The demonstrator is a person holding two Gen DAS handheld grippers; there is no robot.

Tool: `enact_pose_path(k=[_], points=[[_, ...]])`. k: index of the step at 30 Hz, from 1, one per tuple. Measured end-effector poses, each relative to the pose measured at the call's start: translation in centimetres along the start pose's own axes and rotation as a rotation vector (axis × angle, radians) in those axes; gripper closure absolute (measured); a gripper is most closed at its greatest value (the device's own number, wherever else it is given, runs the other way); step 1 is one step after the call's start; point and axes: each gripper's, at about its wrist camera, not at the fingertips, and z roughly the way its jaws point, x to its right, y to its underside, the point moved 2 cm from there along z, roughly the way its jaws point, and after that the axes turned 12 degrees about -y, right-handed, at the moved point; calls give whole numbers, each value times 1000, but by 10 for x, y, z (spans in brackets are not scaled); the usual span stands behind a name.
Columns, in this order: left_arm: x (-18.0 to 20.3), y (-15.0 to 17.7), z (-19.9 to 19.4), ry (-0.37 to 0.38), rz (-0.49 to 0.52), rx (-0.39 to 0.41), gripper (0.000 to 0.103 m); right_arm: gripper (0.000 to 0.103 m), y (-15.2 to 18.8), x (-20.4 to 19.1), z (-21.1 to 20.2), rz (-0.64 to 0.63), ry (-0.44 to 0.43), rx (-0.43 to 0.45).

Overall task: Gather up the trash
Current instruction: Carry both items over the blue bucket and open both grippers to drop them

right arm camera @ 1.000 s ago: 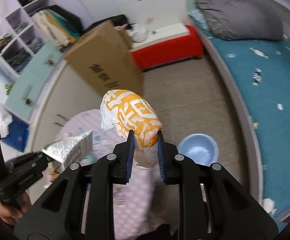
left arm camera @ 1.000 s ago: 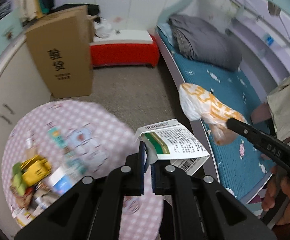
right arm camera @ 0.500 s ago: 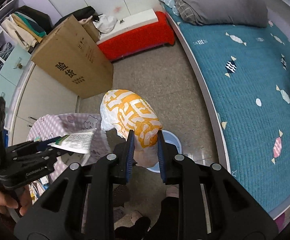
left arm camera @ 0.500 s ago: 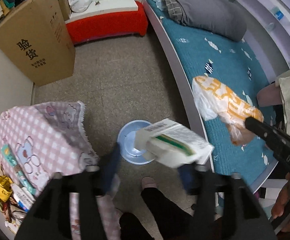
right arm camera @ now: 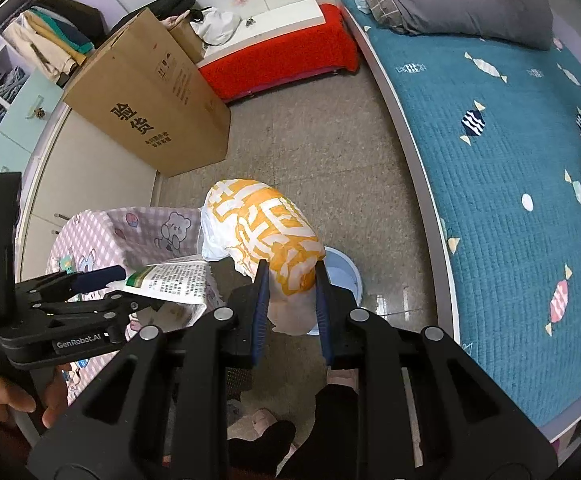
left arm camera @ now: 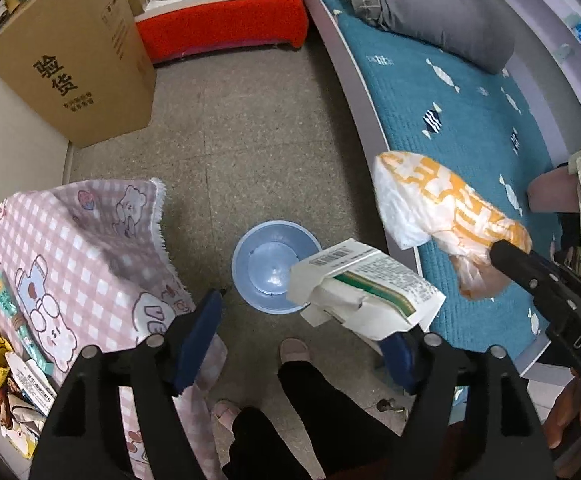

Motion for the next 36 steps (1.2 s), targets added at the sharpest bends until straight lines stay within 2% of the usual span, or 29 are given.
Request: enact_pose_path(k=[5,8,11,21,25,27,28,29,36], points=[[-3,-2,14,2,-64,-73,31,82,0,-19,-18,-75,-17,48],[-6,-2,20,45,-105,-96,31,82,5,-29,-16,-114,-36,24],[-6,-3,25,103,-143,-118,31,82,11,-23,0,-85,-33,-8],[1,-3,43,115,-144,-156,30,81,16,-13,37,-99,34,-46],[-1,-3,46,111,-146,-148,27,81,17,-11,47,-100,44,-56],[-1,-3,47,97,-140,-146,27,72,18,-11,52,-89,30,-63],[-1,-3,47,93,-138,-146,27,63,19,-11,57,-85,21,-79],[-1,-4,47,89,-138,-145,27,47,19,-11,59,-82,29,-79],[-9,4,41,68,-139,-135,27,43,22,-17,61,-87,21,-89]])
